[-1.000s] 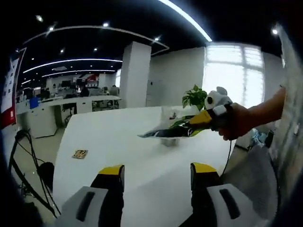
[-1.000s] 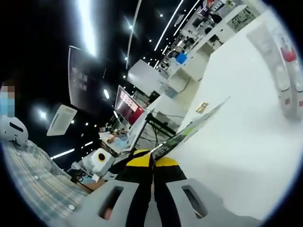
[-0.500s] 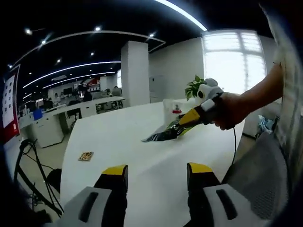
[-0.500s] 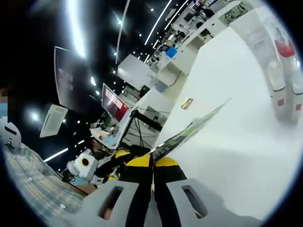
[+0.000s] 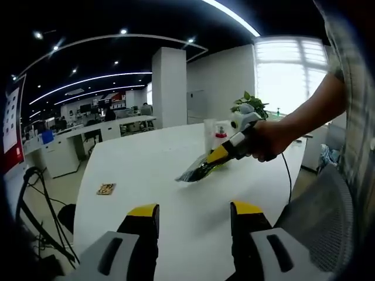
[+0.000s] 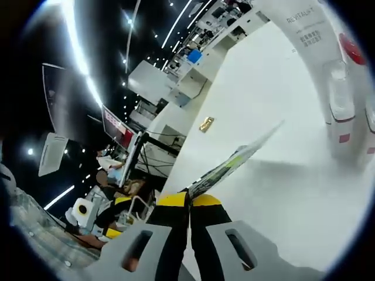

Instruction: Arrange the skincare products in the storage area until every visible bottle or jar stands upright without overlapping.

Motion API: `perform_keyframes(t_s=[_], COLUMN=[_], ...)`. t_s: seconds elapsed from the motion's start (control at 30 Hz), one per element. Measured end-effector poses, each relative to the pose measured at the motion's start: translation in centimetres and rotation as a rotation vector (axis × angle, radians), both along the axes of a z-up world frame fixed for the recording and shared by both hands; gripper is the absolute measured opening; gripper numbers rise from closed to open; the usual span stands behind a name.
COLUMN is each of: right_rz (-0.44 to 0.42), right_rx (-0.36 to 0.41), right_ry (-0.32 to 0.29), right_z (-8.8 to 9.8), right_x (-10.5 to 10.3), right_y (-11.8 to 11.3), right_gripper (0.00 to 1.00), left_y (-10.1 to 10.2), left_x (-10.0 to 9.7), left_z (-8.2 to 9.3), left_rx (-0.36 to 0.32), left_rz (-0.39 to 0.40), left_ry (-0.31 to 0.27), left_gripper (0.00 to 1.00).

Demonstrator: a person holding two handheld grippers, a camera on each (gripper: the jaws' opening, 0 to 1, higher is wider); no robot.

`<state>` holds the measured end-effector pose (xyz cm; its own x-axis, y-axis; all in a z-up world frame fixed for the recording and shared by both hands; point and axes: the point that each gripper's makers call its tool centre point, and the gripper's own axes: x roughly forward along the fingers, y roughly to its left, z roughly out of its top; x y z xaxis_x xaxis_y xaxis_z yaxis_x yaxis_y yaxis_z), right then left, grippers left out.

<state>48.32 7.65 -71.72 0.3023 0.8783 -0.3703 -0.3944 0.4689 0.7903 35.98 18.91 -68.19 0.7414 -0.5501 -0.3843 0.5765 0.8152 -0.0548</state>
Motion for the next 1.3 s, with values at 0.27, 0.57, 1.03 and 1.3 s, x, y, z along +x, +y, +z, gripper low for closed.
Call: perform_keyframes(t_s=[0.27,0.57,1.03,1.3], right_rz=[0.014,-0.061,-0.237,-0.275], right_rx=[-0.060,-0.173,-0.299,-0.367], right_ry=[0.023,0.091,0.176,0.147], right_z=[-1.6,-4.5,-7.4,-7.9], right_x=[1.7,3.4,4.9,5.2], right_y=[-0.1,-1.7,-5.8,-7.0], right_gripper=[0.00,0.00,0.05,0.12], left_y=[-0.1,0.0,-0.2,-0.1], left_x=[0.0,0.0,-0.1,-0.1], left_z=[-0.3,-0.4,-0.8,-1.1], left_rx=[0.000,-0.001,0.013,0.031], left_rz=[0.000,0.005,-0.011,-0.012], left_ry=[0.012,0.017,0.026,0.031], left_gripper=[0.50,0.50,0.49,0.48])
